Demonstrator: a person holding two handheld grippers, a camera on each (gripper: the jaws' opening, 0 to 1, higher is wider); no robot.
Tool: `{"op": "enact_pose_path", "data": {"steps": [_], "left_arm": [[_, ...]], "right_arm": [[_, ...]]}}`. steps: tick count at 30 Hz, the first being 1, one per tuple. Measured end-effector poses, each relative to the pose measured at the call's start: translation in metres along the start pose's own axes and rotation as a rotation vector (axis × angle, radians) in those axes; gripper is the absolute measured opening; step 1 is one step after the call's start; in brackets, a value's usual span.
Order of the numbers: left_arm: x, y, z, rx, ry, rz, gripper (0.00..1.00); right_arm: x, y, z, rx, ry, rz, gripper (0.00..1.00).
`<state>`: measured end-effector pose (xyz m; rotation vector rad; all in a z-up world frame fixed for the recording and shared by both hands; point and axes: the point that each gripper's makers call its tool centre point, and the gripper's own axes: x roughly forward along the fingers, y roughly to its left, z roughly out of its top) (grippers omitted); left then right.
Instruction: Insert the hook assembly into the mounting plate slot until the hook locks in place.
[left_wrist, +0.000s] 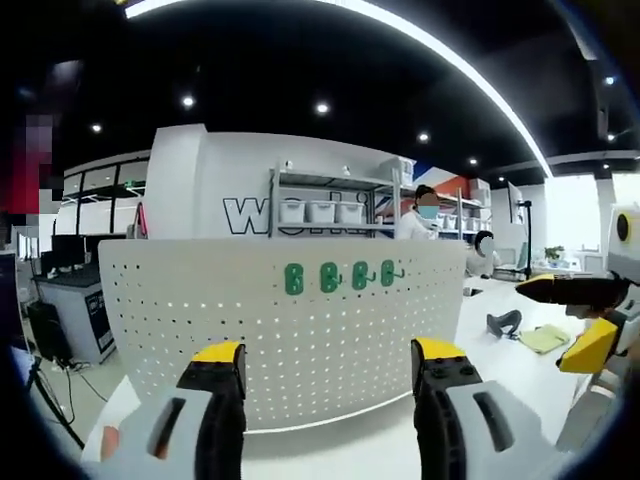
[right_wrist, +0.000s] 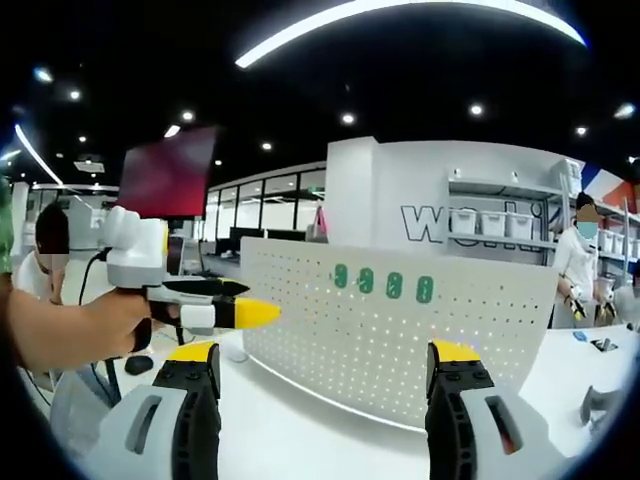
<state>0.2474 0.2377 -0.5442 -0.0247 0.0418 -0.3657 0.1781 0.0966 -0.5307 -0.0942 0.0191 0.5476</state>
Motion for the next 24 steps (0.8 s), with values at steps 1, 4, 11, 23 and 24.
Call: {"op": "enact_pose_path", "data": {"steps": [1,4,11,23,24], "left_arm": [[-0.004,-0.002,-0.001,0.002,0.000,-0.004,0.69],[-0.014,-0.007,-0.002,0.002,-0.002,-0.014,0.69],[-0.042,-0.012,-0.008,0.003,0.006,-0.026,0.69],[-0.090,-0.018,-0.014,0.004,0.006,-0.048,0.70],[-0.094,-0.018,-0.014,0.000,0.005,-0.049,0.70]], "right_arm": [[-0.002,0.000,-0.001,0.001,0.002,-0.004,0.86],[-0.008,0.001,-0.002,0.005,0.003,-0.013,0.86],[-0.019,0.005,-0.004,0.003,0.007,-0.030,0.86],[-0.034,0.013,-0.008,0.006,0.013,-0.051,0.86],[-0.037,0.014,-0.008,0.005,0.009,-0.056,0.86]]}}
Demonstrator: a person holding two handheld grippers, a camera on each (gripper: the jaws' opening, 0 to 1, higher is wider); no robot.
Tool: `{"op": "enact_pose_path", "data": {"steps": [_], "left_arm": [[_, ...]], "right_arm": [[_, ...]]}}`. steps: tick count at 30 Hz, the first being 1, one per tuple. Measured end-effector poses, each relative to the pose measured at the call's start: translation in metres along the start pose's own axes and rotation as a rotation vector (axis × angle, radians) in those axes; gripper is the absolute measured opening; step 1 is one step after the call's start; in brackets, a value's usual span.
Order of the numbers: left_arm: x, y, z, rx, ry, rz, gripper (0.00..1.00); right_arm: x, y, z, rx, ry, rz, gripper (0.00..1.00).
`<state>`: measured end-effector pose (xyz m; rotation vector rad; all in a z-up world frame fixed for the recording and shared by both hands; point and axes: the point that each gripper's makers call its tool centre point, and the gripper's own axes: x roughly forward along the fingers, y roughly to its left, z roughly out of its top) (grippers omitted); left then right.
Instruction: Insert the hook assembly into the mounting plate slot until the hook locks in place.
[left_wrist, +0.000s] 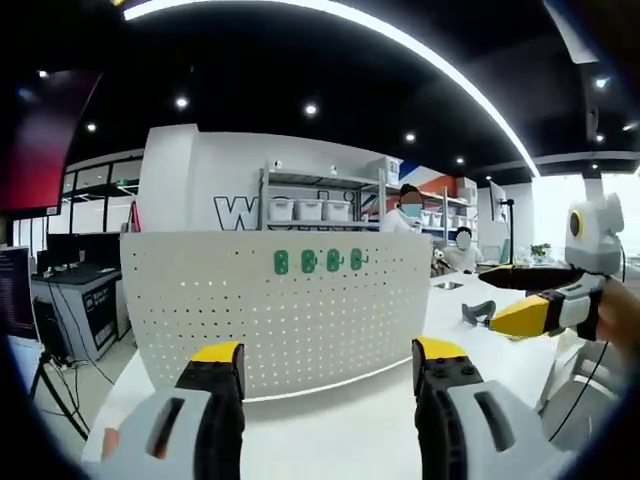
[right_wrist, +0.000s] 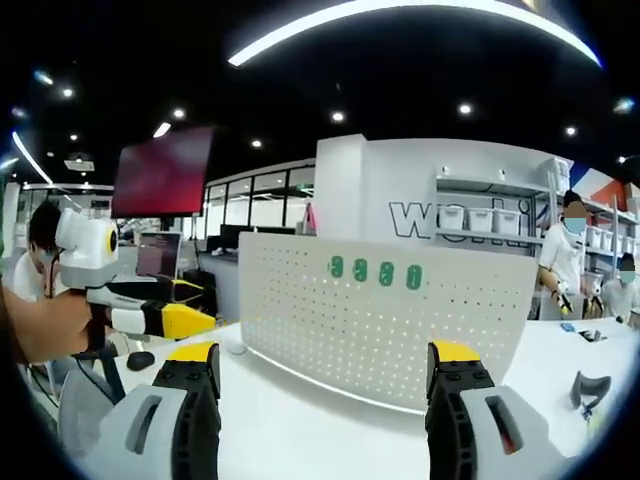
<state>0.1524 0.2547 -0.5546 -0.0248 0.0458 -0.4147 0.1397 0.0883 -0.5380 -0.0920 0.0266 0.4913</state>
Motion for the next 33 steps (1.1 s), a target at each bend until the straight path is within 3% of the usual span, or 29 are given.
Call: {"op": "enact_pose_path", "data": {"steps": [5,11,16,23,33], "left_arm": [[-0.013,-0.002,-0.003,-0.009,-0.004,-0.005,0.71],[-0.023,-0.006,-0.001,-0.018,-0.024,-0.024,0.74],[-0.024,-0.009,0.004,-0.028,-0.046,-0.039,0.83],[-0.023,-0.011,0.013,-0.048,-0.085,-0.050,1.00],[-0.020,-0.001,0.018,-0.020,-0.091,-0.037,1.00]], "right_arm": [[-0.009,-0.004,-0.002,0.002,-0.004,-0.026,0.87],[-0.024,-0.011,0.005,0.017,-0.062,-0.083,0.90],[-0.028,-0.017,0.008,0.029,-0.092,-0.109,0.99],[-0.029,-0.012,0.019,0.049,-0.159,-0.102,1.00],[-0.029,-0.024,0.023,0.022,-0.161,-0.140,1.00]]}}
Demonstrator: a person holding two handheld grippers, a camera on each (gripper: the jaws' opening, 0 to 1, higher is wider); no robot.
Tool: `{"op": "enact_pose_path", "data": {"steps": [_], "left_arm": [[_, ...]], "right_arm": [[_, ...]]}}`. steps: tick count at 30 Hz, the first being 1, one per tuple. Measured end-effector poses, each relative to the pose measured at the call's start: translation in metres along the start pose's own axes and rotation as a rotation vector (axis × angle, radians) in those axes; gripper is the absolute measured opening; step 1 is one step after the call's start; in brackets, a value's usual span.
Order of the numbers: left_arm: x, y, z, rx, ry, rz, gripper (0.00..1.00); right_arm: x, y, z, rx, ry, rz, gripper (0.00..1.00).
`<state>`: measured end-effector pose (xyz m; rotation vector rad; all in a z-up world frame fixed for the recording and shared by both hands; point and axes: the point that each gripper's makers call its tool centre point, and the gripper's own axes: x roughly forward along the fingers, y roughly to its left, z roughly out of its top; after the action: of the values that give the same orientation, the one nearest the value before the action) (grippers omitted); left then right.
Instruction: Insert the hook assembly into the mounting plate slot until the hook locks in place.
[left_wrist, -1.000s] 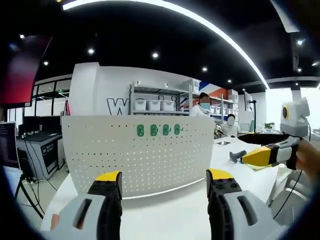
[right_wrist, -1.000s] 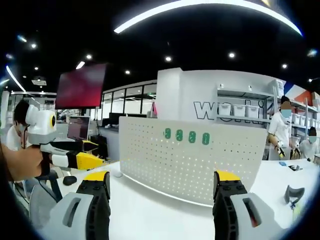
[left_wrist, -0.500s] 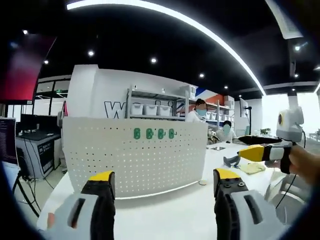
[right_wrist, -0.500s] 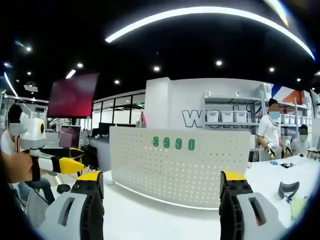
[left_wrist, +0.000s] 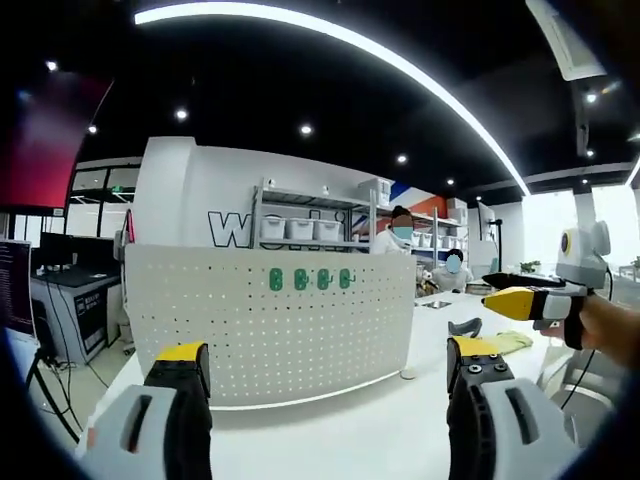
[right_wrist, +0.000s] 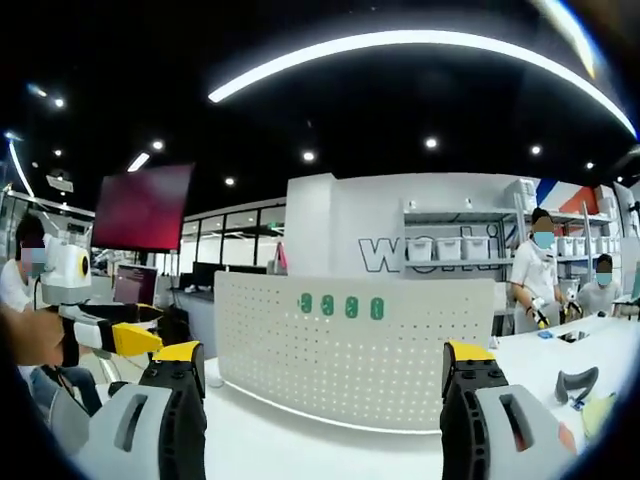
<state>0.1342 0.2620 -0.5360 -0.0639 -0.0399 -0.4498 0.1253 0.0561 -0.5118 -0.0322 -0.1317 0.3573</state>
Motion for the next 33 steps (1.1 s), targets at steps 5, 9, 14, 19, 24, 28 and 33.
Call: {"op": "enact_pose_path", "data": {"steps": [5,9,14,19,24,28,33], "left_arm": [[0.010,0.007,-0.003,0.008,0.013,0.016,1.00],[0.016,0.007,-0.003,0.009,0.013,0.016,1.00],[0.023,0.010,-0.002,0.001,0.007,0.014,1.00],[0.025,0.011,-0.001,-0.003,0.002,0.014,1.00],[0.025,0.014,-0.001,-0.008,0.002,0.007,1.00],[0.026,0.013,-0.001,-0.011,0.001,-0.011,1.00],[0.027,0.013,-0.005,-0.022,0.015,-0.020,1.00]], "right_arm": [[0.005,-0.005,-0.001,-0.016,0.011,-0.016,1.00],[0.009,-0.007,0.000,-0.014,0.007,-0.021,1.00],[0.016,-0.010,-0.001,-0.013,0.017,-0.025,1.00],[0.021,-0.009,-0.001,-0.011,0.017,-0.017,1.00],[0.022,-0.008,-0.003,-0.013,0.027,-0.007,1.00],[0.022,-0.009,-0.005,-0.010,0.028,-0.007,1.00],[0.023,-0.009,-0.006,-0.015,0.035,-0.003,1.00]]}}
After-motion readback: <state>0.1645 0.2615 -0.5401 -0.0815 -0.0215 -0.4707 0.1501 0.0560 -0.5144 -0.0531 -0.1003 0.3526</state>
